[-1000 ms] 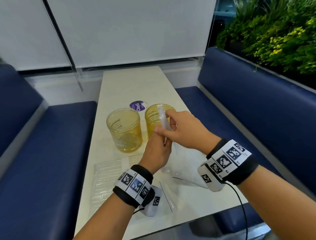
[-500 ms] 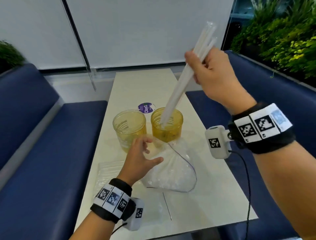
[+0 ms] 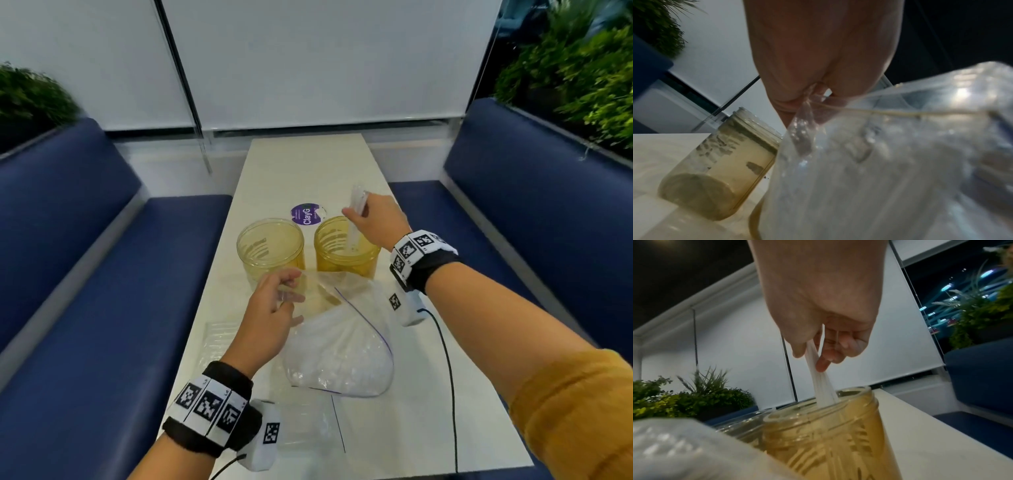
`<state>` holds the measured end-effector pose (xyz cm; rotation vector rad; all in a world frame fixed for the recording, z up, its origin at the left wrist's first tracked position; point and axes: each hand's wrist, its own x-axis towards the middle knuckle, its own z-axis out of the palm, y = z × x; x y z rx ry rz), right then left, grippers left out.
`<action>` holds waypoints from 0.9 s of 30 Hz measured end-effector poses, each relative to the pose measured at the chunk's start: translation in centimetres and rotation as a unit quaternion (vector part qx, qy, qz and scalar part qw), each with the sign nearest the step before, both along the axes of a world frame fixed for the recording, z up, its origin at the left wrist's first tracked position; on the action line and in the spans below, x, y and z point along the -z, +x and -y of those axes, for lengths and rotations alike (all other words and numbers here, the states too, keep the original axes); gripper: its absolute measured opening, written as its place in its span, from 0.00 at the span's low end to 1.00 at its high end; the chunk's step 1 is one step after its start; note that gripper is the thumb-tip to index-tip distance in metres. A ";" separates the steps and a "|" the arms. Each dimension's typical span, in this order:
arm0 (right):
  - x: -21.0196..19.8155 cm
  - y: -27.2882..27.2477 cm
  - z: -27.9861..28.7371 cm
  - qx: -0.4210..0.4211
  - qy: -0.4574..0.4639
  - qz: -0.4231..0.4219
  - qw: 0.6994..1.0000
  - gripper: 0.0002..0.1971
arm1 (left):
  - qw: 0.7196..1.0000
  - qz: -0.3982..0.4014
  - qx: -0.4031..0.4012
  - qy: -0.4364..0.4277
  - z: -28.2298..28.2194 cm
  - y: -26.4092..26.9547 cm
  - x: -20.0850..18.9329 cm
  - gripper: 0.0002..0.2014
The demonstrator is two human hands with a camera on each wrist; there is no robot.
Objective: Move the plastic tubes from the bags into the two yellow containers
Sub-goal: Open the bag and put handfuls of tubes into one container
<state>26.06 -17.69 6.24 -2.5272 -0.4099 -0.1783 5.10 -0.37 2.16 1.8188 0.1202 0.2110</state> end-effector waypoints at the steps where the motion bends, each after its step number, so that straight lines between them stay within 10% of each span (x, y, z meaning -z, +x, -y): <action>1: 0.5 0.3 0.0 -0.001 -0.012 -0.019 1.000 0.19 | 1.000 -0.003 0.005 -0.002 0.1 0.1 -0.2 0.25; 9: -1.9 -1.8 2.1 0.020 -0.135 -0.024 0.990 0.45 | 0.998 -0.003 0.056 0.006 1.1 1.0 -1.6 0.30; 14: -7.6 -8.0 2.5 -0.028 -0.076 0.151 0.985 0.21 | 0.997 0.006 0.077 0.000 2.0 1.7 -1.9 0.27; 17: -9.0 -12.8 1.4 -0.190 -0.015 0.087 0.978 0.07 | 0.997 0.024 0.079 0.003 2.7 1.8 -2.2 0.28; 23: -4.2 -17.2 -0.3 -0.259 -0.342 -0.053 0.902 0.25 | 0.993 0.035 0.103 -0.040 3.2 2.1 -2.6 0.28; 27: -1.1 -17.4 -0.5 -0.262 -0.395 -0.052 0.879 0.29 | 0.992 0.020 0.115 -0.046 3.1 1.9 -2.3 0.33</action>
